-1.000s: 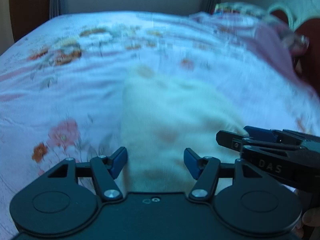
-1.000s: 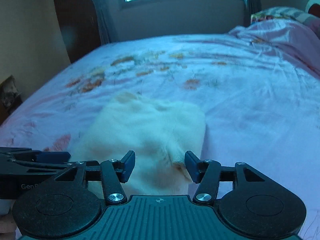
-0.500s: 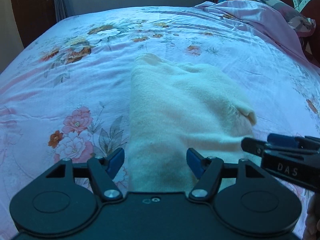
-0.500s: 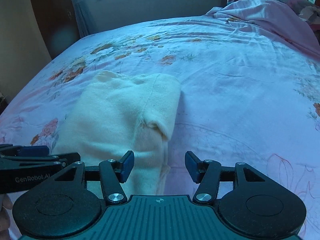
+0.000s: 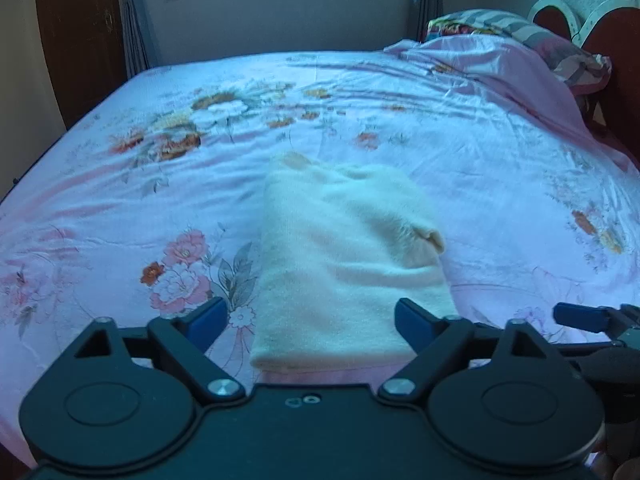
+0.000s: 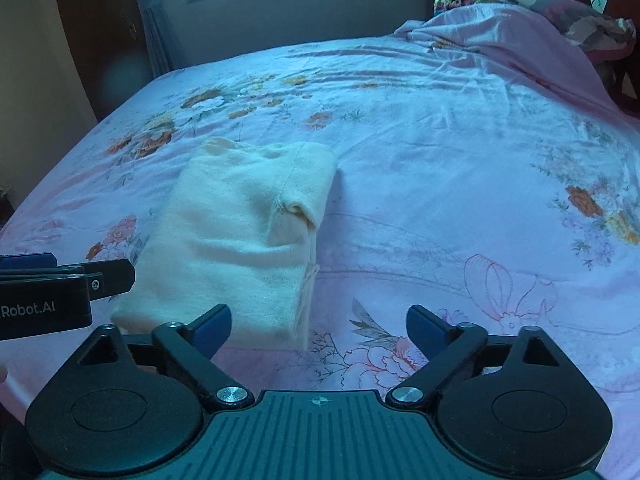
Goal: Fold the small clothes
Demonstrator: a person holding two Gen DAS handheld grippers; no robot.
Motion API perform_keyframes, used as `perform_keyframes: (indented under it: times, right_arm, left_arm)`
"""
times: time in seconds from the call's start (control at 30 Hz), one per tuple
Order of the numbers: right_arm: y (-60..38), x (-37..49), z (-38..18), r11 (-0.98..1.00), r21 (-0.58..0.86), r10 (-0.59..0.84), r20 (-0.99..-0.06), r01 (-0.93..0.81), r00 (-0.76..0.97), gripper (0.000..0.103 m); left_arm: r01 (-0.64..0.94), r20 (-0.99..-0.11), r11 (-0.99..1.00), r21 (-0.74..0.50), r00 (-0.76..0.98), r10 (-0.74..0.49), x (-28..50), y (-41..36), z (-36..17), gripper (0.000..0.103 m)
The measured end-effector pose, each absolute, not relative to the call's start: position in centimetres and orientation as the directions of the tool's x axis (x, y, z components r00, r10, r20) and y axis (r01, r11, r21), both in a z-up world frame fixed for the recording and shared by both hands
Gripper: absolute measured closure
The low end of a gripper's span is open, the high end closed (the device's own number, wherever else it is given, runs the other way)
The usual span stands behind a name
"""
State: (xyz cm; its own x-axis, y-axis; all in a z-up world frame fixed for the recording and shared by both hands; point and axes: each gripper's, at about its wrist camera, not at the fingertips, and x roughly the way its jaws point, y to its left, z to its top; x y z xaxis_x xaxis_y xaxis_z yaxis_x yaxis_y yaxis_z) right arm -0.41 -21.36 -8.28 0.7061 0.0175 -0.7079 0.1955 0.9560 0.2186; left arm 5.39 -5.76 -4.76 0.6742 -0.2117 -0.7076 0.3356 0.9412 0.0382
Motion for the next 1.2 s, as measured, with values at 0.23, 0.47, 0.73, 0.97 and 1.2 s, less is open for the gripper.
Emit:
perform_keyframes:
  times: [0.23, 0.47, 0.73, 0.97, 1.2]
  right_arm:
    - [-19.7, -5.1, -4.0, 0.967, 0.194, -0.004, -0.635, 0.165, 0.772, 0.001]
    - [-18.8, -8.6, -3.1, 0.965, 0.194, -0.028, -0.601, 0.179, 0.799, 0.0]
    - [-19.9, -9.4, -1.6, 0.944, 0.217, -0.075, -0.59, 0.248, 0.804, 0.0]
    - [-19.7, -10.9, -0.1, 0.954, 0.151, -0.142, -0.534, 0.26, 0.833, 0.0]
    - [-20.0, -11.5, -0.1, 0.952, 0.146, -0.157, -0.525, 0.27, 0.837, 0.0]
  left_arm:
    - [0.314, -0.672, 0.949, 0.014, 0.706, -0.224, 1.7, -4.2, -1.9, 0.002]
    - [0.282, -0.656, 0.959, 0.011, 0.726, -0.205, -1.1, -2.3, -1.2, 0.002]
    - [0.269, -0.635, 0.963, 0.035, 0.75, -0.186, -2.7, -2.4, -0.7, 0.002]
    - [0.269, -0.626, 0.963, 0.028, 0.755, -0.193, -3.4, -2.3, -0.2, 0.002]
    - [0.275, -0.621, 0.961, 0.029, 0.758, -0.198, -3.5, -2.5, 0.2, 0.002]
